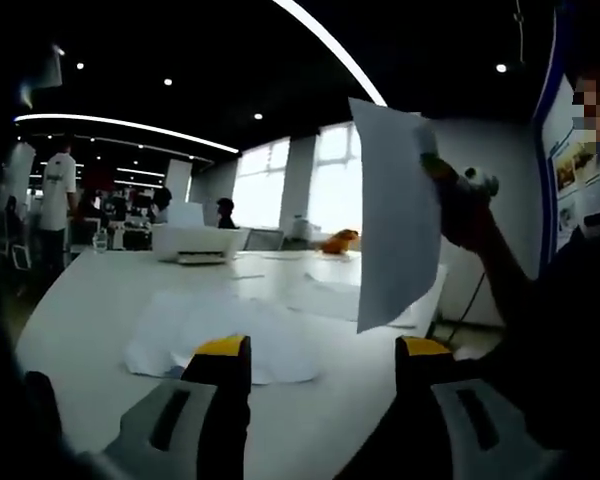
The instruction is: Organize the stack of printing papers by aligning and flattening the scattered papers on the table
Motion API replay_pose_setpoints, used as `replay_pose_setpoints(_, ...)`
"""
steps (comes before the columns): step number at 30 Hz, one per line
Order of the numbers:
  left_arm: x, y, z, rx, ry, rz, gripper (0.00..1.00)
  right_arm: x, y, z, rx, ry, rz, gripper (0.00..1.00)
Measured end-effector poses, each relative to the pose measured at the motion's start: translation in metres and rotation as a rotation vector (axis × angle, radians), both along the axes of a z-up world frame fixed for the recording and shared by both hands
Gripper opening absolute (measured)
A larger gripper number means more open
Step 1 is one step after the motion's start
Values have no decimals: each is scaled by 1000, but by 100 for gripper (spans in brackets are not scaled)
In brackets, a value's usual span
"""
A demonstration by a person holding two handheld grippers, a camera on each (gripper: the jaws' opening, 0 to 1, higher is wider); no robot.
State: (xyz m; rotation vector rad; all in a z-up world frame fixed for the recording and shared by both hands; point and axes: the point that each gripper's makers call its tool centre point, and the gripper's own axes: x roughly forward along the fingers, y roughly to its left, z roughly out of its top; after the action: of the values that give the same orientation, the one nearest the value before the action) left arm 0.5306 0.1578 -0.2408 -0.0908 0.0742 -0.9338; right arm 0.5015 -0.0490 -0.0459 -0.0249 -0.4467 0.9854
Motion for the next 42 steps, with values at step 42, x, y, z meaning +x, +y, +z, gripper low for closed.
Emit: replay_pose_setpoints(42, -11, -33, 23, -96, -135, -137, 69, -48, 65, 0, -58, -18, 216, 1)
